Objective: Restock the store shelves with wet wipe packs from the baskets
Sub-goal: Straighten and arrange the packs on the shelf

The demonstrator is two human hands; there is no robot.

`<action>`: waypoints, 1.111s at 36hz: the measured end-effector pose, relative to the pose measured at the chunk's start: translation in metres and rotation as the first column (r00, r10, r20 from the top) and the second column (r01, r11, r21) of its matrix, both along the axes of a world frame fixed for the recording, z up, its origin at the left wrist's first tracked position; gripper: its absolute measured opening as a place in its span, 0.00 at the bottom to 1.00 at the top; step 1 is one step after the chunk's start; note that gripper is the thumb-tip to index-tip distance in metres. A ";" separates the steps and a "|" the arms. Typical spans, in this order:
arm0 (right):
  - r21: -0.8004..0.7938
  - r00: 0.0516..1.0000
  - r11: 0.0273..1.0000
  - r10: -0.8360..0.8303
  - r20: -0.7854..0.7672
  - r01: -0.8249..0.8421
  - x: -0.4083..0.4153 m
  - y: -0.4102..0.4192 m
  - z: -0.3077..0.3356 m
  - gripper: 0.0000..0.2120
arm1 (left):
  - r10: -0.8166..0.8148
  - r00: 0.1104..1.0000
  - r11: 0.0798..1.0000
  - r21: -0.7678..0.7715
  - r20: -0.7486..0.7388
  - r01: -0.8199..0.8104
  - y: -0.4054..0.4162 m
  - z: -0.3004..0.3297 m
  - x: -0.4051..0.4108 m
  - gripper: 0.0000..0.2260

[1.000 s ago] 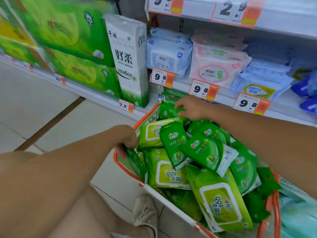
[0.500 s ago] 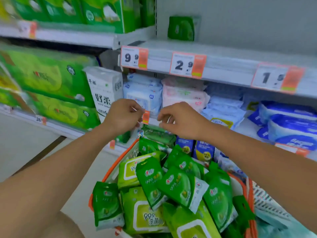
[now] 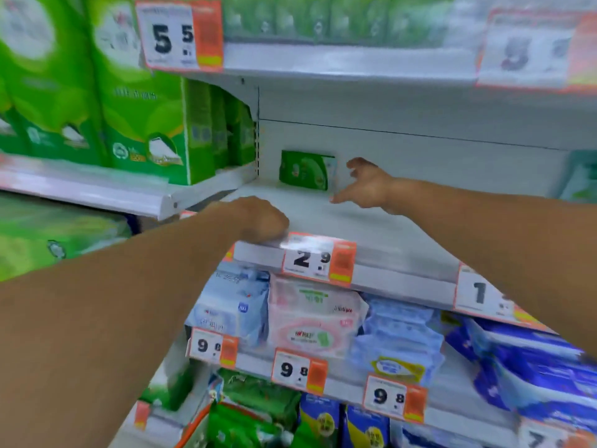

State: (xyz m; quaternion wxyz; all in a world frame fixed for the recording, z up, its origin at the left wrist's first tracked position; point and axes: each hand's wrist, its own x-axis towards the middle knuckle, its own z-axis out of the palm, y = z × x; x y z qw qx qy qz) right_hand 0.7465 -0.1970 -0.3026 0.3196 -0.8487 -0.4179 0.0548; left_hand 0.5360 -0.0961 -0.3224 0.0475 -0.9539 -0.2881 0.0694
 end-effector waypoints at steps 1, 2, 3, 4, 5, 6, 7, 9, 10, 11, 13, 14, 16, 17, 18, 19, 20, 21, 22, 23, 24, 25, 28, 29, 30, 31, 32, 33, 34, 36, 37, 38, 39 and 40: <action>0.001 0.999 1.000 0.017 0.029 -0.017 0.010 0.015 -0.001 0.47 | 0.003 1.000 1.000 -0.006 0.019 -0.002 0.000 0.000 0.000 0.19; -0.019 0.995 1.000 0.026 0.094 -0.025 0.019 0.030 -0.001 0.48 | 0.005 0.999 1.000 -0.017 0.038 -0.004 0.001 -0.001 0.000 0.19; -0.053 0.986 0.998 0.038 0.164 -0.030 0.028 0.044 0.001 0.48 | 0.001 0.999 1.000 -0.023 0.050 0.000 0.002 0.000 0.000 0.19; -0.092 0.972 0.995 0.059 0.229 -0.038 0.033 0.059 0.003 0.49 | -0.007 0.998 0.999 -0.034 0.063 0.009 0.003 0.001 0.000 0.20; -0.127 0.962 0.991 0.071 0.266 -0.038 0.041 0.075 0.004 0.50 | -0.010 0.997 0.999 -0.044 0.070 0.013 0.006 0.001 0.000 0.20; -0.151 0.954 0.988 0.072 0.291 -0.028 0.047 0.089 0.004 0.51 | -0.014 0.997 0.999 -0.049 0.075 0.017 0.010 0.000 0.002 0.20; -0.178 0.946 0.984 0.066 0.316 -0.009 0.053 0.103 0.004 0.51 | -0.016 0.997 0.998 -0.056 0.078 0.021 0.013 -0.002 0.003 0.20; -0.210 0.908 0.977 0.058 0.415 0.034 0.064 0.125 0.001 0.47 | -0.017 0.997 0.998 -0.065 0.080 0.022 0.019 -0.004 0.006 0.21; -0.226 0.878 0.973 0.064 0.475 0.051 0.067 0.133 -0.001 0.44 | -0.019 0.997 0.998 -0.065 0.080 0.024 0.021 -0.005 0.006 0.21; -0.237 0.855 0.969 0.068 0.515 0.066 0.069 0.138 -0.003 0.41 | -0.021 0.996 0.997 -0.068 0.082 0.027 0.022 -0.006 0.006 0.21; -0.266 0.889 0.960 0.047 0.455 0.085 0.070 0.144 -0.009 0.34 | -0.008 0.994 0.996 -0.090 0.108 0.018 0.024 -0.007 0.006 0.22; -0.301 0.906 0.949 0.042 0.421 0.097 0.067 0.144 -0.012 0.28 | -0.004 0.993 0.995 -0.098 0.117 0.015 0.025 -0.007 0.005 0.22; -0.317 0.922 0.943 0.031 0.385 0.100 0.062 0.140 -0.012 0.16 | -0.001 0.992 0.993 -0.115 0.123 0.015 0.024 -0.009 0.005 0.23; -0.290 0.928 0.954 0.036 0.371 0.079 0.058 0.134 -0.008 0.14 | 0.003 0.992 0.992 -0.125 0.124 0.012 0.023 -0.009 0.004 0.24; -0.231 0.946 0.972 0.041 0.322 0.036 0.053 0.126 -0.001 0.14 | 0.016 0.992 0.991 -0.137 0.127 0.002 0.021 -0.008 0.002 0.24; -0.137 0.968 0.990 0.049 0.245 -0.015 0.046 0.115 0.008 0.14 | 0.024 0.992 0.990 -0.144 0.127 -0.006 0.018 -0.008 0.001 0.24; -0.041 0.985 0.997 0.073 0.156 -0.067 0.037 0.100 0.018 0.15 | 0.031 0.993 0.988 -0.151 0.118 -0.013 0.016 -0.007 0.001 0.24; 0.045 0.990 0.992 0.117 0.073 -0.121 0.024 0.081 0.028 0.16 | 0.034 0.994 0.989 -0.149 0.105 -0.018 0.013 -0.004 0.000 0.23; 0.119 0.983 0.977 0.181 -0.007 -0.179 0.008 0.060 0.036 0.16 | 0.038 0.995 0.990 -0.140 0.091 -0.025 0.009 -0.002 0.001 0.22; 0.185 0.960 0.952 0.263 -0.092 -0.243 -0.008 0.037 0.042 0.16 | 0.048 0.996 0.991 -0.131 0.079 -0.037 0.004 0.001 -0.001 0.20; 0.243 0.925 0.928 0.331 -0.185 -0.283 -0.025 0.013 0.045 0.16 | 0.059 0.994 0.989 -0.140 0.088 -0.046 0.000 0.003 -0.002 0.19; 0.296 0.879 0.906 0.385 -0.280 -0.302 -0.040 -0.009 0.046 0.16 | 0.062 0.989 0.987 -0.154 0.132 -0.041 -0.006 0.006 -0.004 0.19; 0.348 0.746 0.884 0.455 -0.486 -0.312 -0.070 -0.069 0.037 0.20 | 0.238 0.778 0.903 -0.428 0.582 0.044 -0.025 0.017 -0.013 0.21; 0.349 0.708 0.883 0.463 -0.534 -0.315 -0.079 -0.088 0.030 0.21 | 0.332 0.605 0.843 -0.516 0.724 0.155 -0.037 0.020 -0.016 0.19; 0.355 0.665 0.880 0.471 -0.580 -0.314 -0.087 -0.105 0.021 0.22 | 0.436 0.443 0.747 -0.589 0.784 0.307 -0.050 0.023 -0.019 0.18; 0.369 0.623 0.879 0.475 -0.622 -0.301 -0.094 -0.121 0.010 0.21 | 0.551 0.342 0.600 -0.647 0.761 0.471 -0.067 0.026 -0.022 0.18; 0.375 0.601 0.882 0.470 -0.647 -0.286 -0.102 -0.137 -0.002 0.20 | 0.633 0.320 0.451 -0.672 0.705 0.588 -0.082 0.024 -0.024 0.19; 0.368 0.596 0.890 0.454 -0.662 -0.269 -0.108 -0.150 -0.013 0.20 | 0.665 0.333 0.365 -0.681 0.668 0.635 -0.096 0.020 -0.027 0.20; 0.346 0.608 0.904 0.427 -0.670 -0.253 -0.112 -0.163 -0.025 0.21 | 0.657 0.370 0.340 -0.697 0.656 0.631 -0.109 0.010 -0.029 0.20; 0.292 0.645 0.927 0.373 -0.667 -0.234 -0.118 -0.184 -0.044 0.24 | 0.561 0.428 0.456 -0.696 0.709 0.554 -0.130 -0.012 -0.037 0.09; 0.266 0.661 0.937 0.349 -0.665 -0.227 -0.122 -0.194 -0.052 0.24 | 0.481 0.460 0.522 -0.665 0.747 0.535 -0.137 -0.023 -0.042 0.02; 0.240 0.676 0.945 0.327 -0.661 -0.223 -0.123 -0.203 -0.059 0.22 | 0.406 0.496 0.560 -0.638 0.768 0.529 -0.141 -0.034 -0.045 0.08; 0.218 0.703 0.951 0.308 -0.641 -0.218 -0.123 -0.211 -0.067 0.19 | 0.354 0.540 0.558 -0.636 0.763 0.533 -0.145 -0.043 -0.049 0.13; 0.187 0.758 0.957 0.291 -0.584 -0.224 -0.124 -0.218 -0.075 0.16 | 0.329 0.587 0.531 -0.659 0.740 0.533 -0.152 -0.052 -0.054 0.17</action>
